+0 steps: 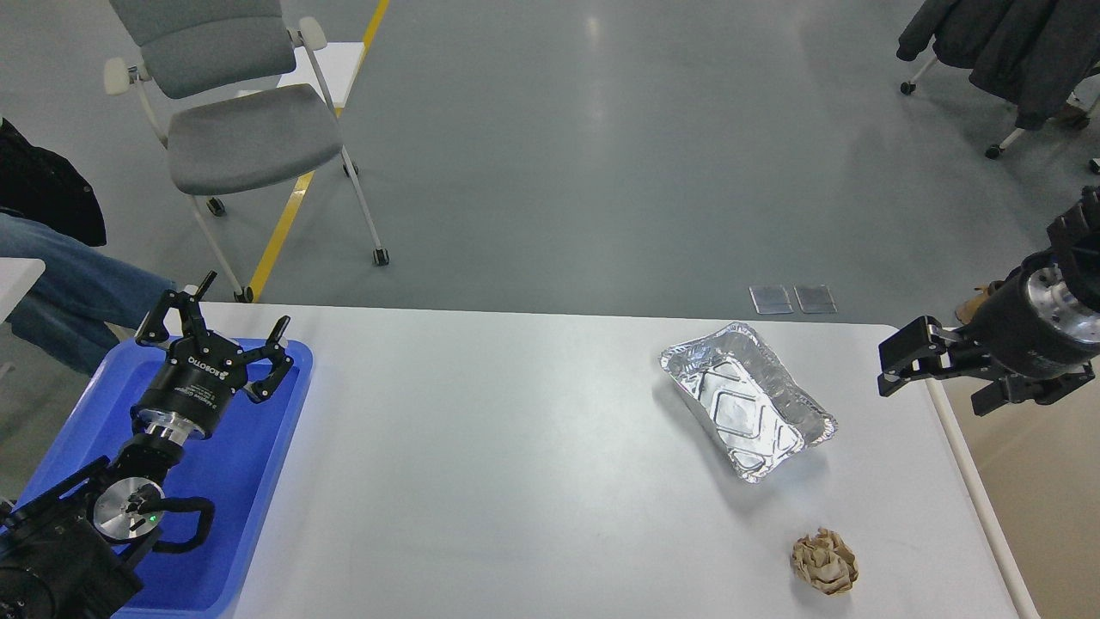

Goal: Tidy desktop

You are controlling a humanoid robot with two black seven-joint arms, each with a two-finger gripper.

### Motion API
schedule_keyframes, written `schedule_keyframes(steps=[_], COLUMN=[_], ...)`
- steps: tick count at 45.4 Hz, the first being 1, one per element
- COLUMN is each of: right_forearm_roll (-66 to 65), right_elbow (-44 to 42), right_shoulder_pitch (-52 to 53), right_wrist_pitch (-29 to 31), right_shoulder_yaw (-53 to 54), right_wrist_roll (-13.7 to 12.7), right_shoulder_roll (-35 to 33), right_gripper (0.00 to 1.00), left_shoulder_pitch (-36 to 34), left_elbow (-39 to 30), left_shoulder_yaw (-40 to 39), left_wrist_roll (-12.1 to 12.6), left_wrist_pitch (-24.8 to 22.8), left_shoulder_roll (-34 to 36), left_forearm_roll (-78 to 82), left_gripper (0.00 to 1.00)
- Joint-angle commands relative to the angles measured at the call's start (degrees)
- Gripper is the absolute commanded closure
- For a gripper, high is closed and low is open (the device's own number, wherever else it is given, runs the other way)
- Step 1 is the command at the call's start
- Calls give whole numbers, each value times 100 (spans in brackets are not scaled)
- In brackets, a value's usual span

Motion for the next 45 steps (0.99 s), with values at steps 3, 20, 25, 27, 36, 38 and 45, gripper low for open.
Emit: schedule_keyframes(steps=[3,20,25,27,36,38,45], right_forearm_roll=[9,53,36,36,18,18,-26], right_elbow=[44,62,62,62,62,62,53], right_shoulder_pitch=[101,154,172,189,216,233,233], right_wrist_pitch=[0,0,0,0,0,0,-9], right_shoulder_yaw=[-8,54,54,54,71,63,63], right_wrist_roll=[0,0,0,0,0,0,0], right_shoulder_roll=[-10,-133,-124,-115,-98,-98,-115], right_gripper=[0,0,0,0,0,0,0], left_shoulder_pitch=[-9,0,0,0,0,0,0], left_elbow=[8,-1,-1,-1,-1,8,-1], left_shoulder_yaw=[27,0,0,0,0,0,0], left_wrist_roll=[14,-4,-4,-4,-4,-4,-4], left_wrist_pitch=[0,0,0,0,0,0,0], left_shoulder_roll=[1,1,1,1,1,1,1], left_forearm_roll=[63,19,19,19,19,19,19], left_gripper=[1,1,1,1,1,1,1])
